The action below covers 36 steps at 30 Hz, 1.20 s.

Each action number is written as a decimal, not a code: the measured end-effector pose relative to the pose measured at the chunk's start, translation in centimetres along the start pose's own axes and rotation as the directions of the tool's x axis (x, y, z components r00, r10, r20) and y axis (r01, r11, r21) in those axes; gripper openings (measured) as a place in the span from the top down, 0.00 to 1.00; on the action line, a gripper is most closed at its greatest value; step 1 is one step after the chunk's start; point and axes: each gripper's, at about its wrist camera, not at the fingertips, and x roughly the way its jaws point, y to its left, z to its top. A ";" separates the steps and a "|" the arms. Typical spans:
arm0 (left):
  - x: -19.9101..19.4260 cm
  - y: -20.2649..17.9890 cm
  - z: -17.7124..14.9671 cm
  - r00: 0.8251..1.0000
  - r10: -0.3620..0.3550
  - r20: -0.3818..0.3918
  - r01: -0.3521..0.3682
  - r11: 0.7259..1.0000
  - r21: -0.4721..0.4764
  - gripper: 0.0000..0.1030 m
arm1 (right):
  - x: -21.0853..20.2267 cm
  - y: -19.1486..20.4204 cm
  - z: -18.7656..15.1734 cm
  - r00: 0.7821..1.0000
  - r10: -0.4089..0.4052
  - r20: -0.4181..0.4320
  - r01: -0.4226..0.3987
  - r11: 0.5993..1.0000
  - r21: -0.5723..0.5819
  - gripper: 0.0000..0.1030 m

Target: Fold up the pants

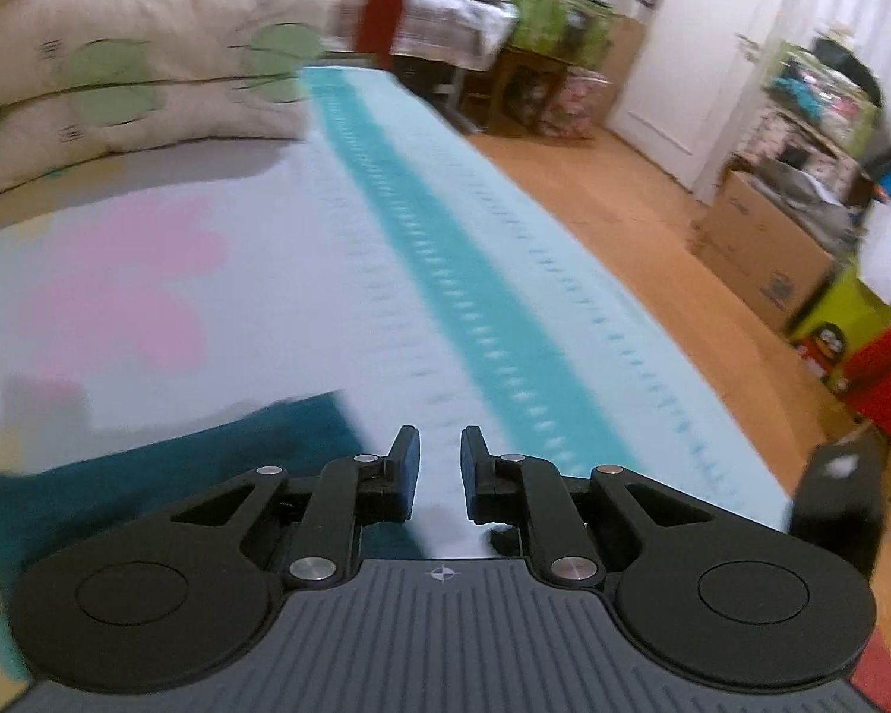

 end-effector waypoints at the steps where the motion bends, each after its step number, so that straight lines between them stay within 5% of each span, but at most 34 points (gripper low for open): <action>1: -0.4 1.1 -0.4 1.000 0.030 -0.004 -0.030 0.999 -0.019 0.86 | 0.3 0.3 0.1 1.000 0.011 0.001 -0.011 1.000 -0.004 0.76; 3: -1.3 3.8 -1.6 0.995 0.101 -0.018 -0.102 0.993 -0.062 0.86 | 1.5 0.8 0.1 0.999 0.048 0.007 -0.048 0.999 -0.007 0.52; 5: -2.1 6.1 -2.9 0.988 0.148 -0.035 -0.151 0.984 -0.097 0.86 | 2.0 1.2 0.1 0.996 0.087 0.000 -0.087 0.996 -0.005 0.45; 9: -3.3 10.4 -6.2 0.968 0.234 -0.094 -0.246 0.957 -0.154 0.86 | 3.8 2.1 0.1 0.991 0.125 -0.047 -0.127 0.991 -0.044 0.45; 15: -4.1 14.7 -11.7 0.939 0.264 -0.219 -0.315 0.915 -0.250 0.86 | 5.9 4.1 0.3 0.987 0.135 -0.088 -0.146 0.979 -0.140 0.44; 21: -4.8 17.7 -14.6 0.937 0.238 -0.257 -0.321 0.876 -0.359 0.86 | 6.2 6.0 -0.6 0.977 0.163 -0.139 -0.191 0.958 -0.213 0.44; 22: -4.8 17.9 -14.8 0.935 0.239 -0.260 -0.324 0.875 -0.359 0.86 | 6.6 6.3 -0.8 0.976 0.153 -0.156 -0.186 0.956 -0.225 0.46; 23: -4.8 18.1 -14.8 0.934 0.243 -0.263 -0.328 0.876 -0.354 0.86 | 6.8 6.7 -1.0 0.974 0.147 -0.174 -0.187 0.953 -0.240 0.60; 24: -4.6 18.2 -14.7 0.933 0.246 -0.262 -0.329 0.877 -0.351 0.86 | 6.9 7.1 -1.1 0.971 0.149 -0.187 -0.194 0.948 -0.251 0.89; 28: -4.4 18.1 -14.1 0.942 0.235 -0.240 -0.309 0.885 -0.347 0.86 | 4.5 8.7 -0.7 0.961 0.222 -0.163 -0.260 0.925 -0.278 0.89; 31: -5.0 17.9 -14.3 0.950 0.224 -0.219 -0.287 0.904 -0.319 0.86 | 2.5 8.1 0.6 0.980 0.179 -0.086 -0.196 0.943 -0.269 0.89; 36: -3.3 16.5 -14.2 0.957 0.188 -0.220 -0.243 0.935 -0.259 0.86 | 5.5 5.2 1.2 0.983 0.091 -0.159 -0.117 0.980 -0.164 0.88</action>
